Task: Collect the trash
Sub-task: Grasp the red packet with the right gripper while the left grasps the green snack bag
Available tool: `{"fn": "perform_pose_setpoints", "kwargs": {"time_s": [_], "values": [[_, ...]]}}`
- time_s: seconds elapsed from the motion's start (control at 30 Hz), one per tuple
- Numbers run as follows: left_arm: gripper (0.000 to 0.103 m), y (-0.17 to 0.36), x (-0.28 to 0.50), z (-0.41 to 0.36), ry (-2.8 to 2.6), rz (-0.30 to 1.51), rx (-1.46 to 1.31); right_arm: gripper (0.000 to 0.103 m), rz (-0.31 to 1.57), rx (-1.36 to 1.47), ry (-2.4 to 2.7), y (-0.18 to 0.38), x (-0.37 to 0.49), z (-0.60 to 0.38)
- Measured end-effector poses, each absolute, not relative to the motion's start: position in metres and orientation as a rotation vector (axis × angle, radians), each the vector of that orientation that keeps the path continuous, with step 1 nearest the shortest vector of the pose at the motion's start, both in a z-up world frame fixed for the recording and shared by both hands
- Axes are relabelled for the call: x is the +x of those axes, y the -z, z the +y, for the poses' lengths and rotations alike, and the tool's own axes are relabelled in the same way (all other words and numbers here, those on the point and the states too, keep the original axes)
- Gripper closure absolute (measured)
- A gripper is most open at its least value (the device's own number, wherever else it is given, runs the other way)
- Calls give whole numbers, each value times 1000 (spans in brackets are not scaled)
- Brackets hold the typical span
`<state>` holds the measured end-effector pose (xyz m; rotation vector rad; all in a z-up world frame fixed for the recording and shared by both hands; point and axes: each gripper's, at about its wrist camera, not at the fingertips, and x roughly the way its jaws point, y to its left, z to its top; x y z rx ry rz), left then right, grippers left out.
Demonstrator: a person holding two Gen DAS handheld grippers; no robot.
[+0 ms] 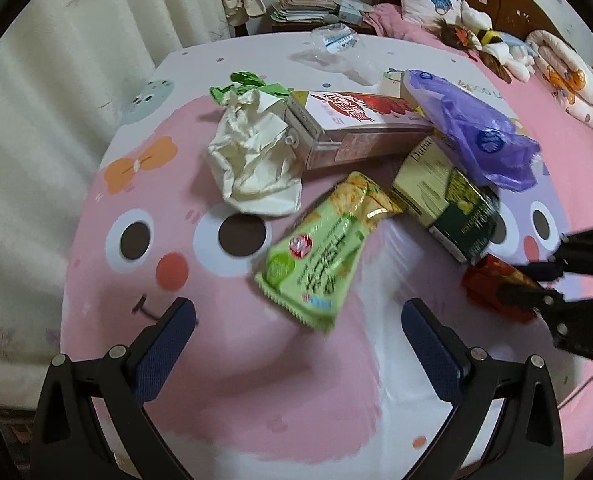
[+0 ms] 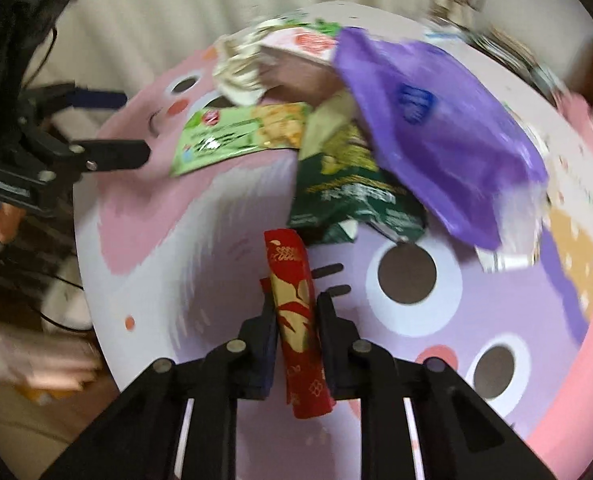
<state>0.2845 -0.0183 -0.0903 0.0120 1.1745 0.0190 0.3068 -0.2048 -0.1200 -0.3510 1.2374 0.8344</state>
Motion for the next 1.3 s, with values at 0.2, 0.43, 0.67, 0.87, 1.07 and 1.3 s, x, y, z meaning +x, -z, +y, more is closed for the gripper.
{"fn": "perform_pose_setpoints", "kwargs": {"time_s": [0.2,0.43,0.67,0.87,1.07,1.3], "values": [[2,114,324,-21,30,1246,36,87,1263,-221,-790,122,318,-208],[31,145,342,-28,65,1344,56,87,1272,-124,-750,122,320,-223],[61,145,333,-44,88,1264,73,88,1269,-74,-716,119,311,-226],[95,136,307,-57,104,1234,60,89,1256,-25,-680,108,301,-224],[96,106,263,-50,135,1170,41,89,1209,11,-634,84,273,-215],[96,64,202,-8,168,1125,-51,89,1158,86,-592,58,227,-199]]}}
